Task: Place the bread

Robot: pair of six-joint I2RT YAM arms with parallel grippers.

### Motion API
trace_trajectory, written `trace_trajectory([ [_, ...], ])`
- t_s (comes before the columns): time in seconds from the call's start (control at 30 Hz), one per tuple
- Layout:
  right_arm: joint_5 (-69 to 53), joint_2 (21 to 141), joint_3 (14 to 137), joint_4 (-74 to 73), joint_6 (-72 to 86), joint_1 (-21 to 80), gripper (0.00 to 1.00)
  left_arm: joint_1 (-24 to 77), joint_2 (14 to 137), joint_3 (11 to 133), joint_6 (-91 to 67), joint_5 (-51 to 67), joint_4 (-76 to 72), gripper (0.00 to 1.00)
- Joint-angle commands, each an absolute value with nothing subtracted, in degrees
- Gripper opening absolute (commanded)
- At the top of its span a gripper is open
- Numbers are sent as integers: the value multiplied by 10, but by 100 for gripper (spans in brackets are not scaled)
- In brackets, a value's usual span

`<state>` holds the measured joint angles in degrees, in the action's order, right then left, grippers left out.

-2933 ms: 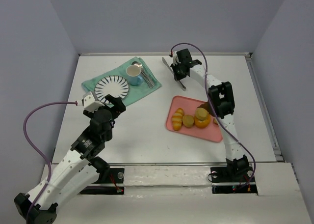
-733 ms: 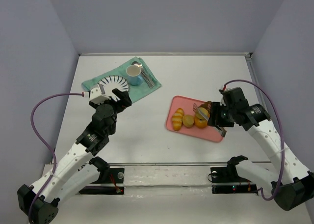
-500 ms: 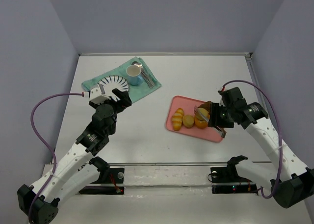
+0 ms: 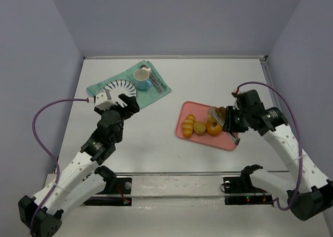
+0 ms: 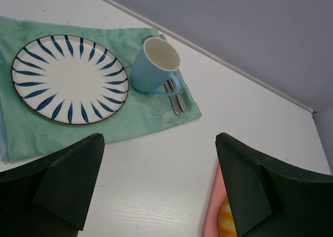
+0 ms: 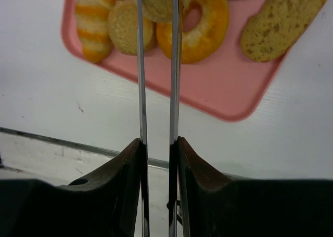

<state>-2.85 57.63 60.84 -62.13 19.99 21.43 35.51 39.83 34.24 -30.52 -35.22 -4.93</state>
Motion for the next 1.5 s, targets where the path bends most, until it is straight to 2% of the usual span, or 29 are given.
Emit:
trace_trajectory([
  [0.0,-134,535,645,-490,178,216,29,352,383,339,-311,-372,-78,99],
  [0.1,-215,531,613,-386,171,253,27,352,383,341,-313,-373,-77,99],
  [0.2,-190,578,623,-300,161,335,28,352,381,345,-321,-375,-67,99],
  [0.33,-185,664,659,-228,177,391,28,352,369,339,-331,-375,-61,99],
  [0.57,-229,890,821,-105,169,419,28,352,349,358,-350,-399,-20,99],
  [0.67,-215,968,888,-102,166,419,28,352,336,350,-359,-398,-17,99],
  [0.8,-223,1131,1035,-110,165,419,29,352,324,345,-361,-406,-5,99],
  [1.0,-218,1297,1179,-143,162,430,34,352,313,342,-366,-426,-2,99],
  [1.13,-221,1351,1243,-183,156,435,42,352,309,338,-367,-429,-1,99],
  [1.27,-214,1347,1237,-185,156,440,51,352,310,336,-367,-429,-1,99],
  [1.3,-213,1343,1233,-186,154,446,56,352,310,335,-367,-429,-1,99],
  [1.47,-195,1307,1202,-185,146,446,60,352,314,333,-364,-425,-1,99],
])
